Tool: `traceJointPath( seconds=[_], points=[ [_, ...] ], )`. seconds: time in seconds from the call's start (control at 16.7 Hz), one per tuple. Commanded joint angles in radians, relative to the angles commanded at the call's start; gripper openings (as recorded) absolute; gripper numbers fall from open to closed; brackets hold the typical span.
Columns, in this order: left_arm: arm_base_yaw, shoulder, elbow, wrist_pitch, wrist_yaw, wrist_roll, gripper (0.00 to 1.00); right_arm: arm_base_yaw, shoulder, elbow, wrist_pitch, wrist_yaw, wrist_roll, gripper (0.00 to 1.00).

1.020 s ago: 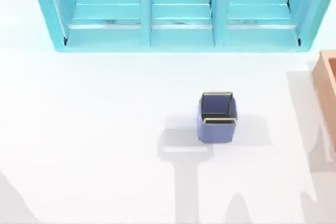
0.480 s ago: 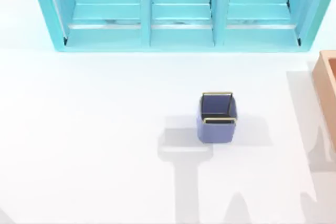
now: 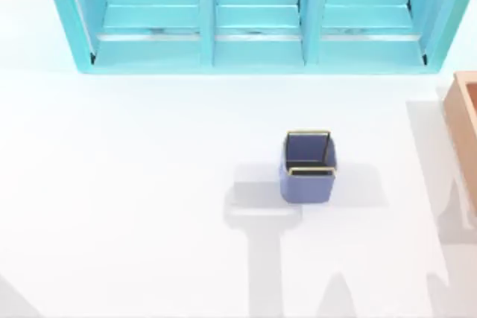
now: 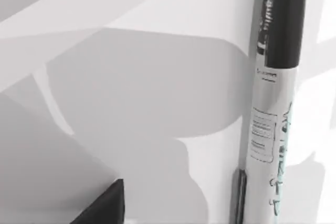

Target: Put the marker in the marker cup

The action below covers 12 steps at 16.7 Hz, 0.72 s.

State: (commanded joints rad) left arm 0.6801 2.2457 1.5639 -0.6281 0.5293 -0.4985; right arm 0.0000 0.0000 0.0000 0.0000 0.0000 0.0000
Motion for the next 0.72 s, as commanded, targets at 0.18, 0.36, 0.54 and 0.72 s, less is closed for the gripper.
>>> traceJointPath(
  seconds=[0.18,0.36,0.54,0.72],
  points=[
    [-0.043,0.075,-0.010,0.110,-0.010,-0.046,1.00,0.000,0.000,0.000,0.000,0.000,0.000,1.00],
    [-0.056,0.097,-0.012,0.136,-0.014,-0.060,1.00,0.000,0.000,0.000,0.000,0.000,0.000,1.00],
    [-0.056,0.097,-0.012,0.136,-0.014,-0.060,0.92,0.000,0.000,0.000,0.000,0.000,0.000,1.00],
    [-0.056,0.097,-0.012,0.136,-0.014,-0.060,0.70,0.000,0.000,0.000,0.000,0.000,0.000,1.00]
  ],
)
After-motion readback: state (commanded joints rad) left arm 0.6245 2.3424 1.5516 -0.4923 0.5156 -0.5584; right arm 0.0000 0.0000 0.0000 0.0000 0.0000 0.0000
